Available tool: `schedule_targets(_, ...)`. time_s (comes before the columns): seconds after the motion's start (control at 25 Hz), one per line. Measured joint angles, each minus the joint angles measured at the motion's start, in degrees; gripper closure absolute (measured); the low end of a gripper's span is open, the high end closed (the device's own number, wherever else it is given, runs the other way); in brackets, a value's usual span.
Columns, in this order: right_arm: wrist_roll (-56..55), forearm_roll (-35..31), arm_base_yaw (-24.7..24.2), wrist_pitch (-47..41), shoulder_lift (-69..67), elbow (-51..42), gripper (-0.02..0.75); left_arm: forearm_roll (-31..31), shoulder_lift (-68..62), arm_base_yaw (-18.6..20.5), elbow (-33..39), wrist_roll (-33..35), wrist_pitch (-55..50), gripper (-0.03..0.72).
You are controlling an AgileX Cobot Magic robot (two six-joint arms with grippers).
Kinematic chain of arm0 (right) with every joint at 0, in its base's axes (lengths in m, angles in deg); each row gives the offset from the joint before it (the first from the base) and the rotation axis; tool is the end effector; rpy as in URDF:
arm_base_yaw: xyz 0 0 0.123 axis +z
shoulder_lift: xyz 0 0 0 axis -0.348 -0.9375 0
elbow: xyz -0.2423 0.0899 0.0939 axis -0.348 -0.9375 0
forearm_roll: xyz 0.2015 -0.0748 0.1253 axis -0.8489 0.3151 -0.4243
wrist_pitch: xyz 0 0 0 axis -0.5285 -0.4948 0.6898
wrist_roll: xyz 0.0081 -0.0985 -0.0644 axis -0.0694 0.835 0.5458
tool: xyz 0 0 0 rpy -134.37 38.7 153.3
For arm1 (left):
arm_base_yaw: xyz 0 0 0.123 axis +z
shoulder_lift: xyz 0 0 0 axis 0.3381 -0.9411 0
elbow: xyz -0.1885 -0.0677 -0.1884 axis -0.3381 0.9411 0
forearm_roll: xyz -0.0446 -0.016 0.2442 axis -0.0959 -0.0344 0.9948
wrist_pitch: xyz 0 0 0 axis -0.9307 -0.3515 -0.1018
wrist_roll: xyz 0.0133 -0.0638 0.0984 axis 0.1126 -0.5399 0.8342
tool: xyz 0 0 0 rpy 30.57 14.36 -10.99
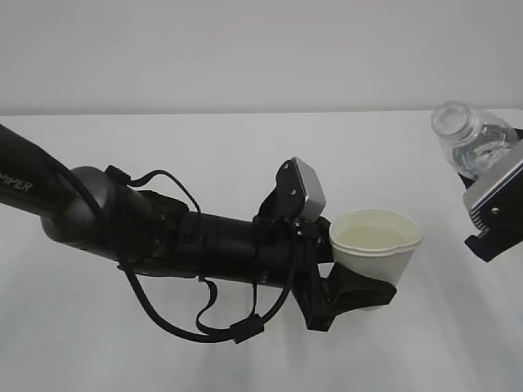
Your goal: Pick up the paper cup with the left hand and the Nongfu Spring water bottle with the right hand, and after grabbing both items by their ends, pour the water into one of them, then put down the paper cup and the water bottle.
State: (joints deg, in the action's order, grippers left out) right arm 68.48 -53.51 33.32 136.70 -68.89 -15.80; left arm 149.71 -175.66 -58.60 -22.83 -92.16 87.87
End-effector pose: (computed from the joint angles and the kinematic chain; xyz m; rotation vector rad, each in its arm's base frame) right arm 0.2508 0.0512 0.1795 -0.9040 1.4839 -0.5556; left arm 0.2713 -0.3262 0.0990 1.2427 1.5785 -1.1410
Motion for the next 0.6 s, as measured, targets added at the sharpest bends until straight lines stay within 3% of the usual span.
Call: schedule_targets(0.6,-32.42,0.95,0.0,6.77,0.0,0.0,0.309,-7.54,0.0,0.45,0.0,6.07,-0.13,0.241)
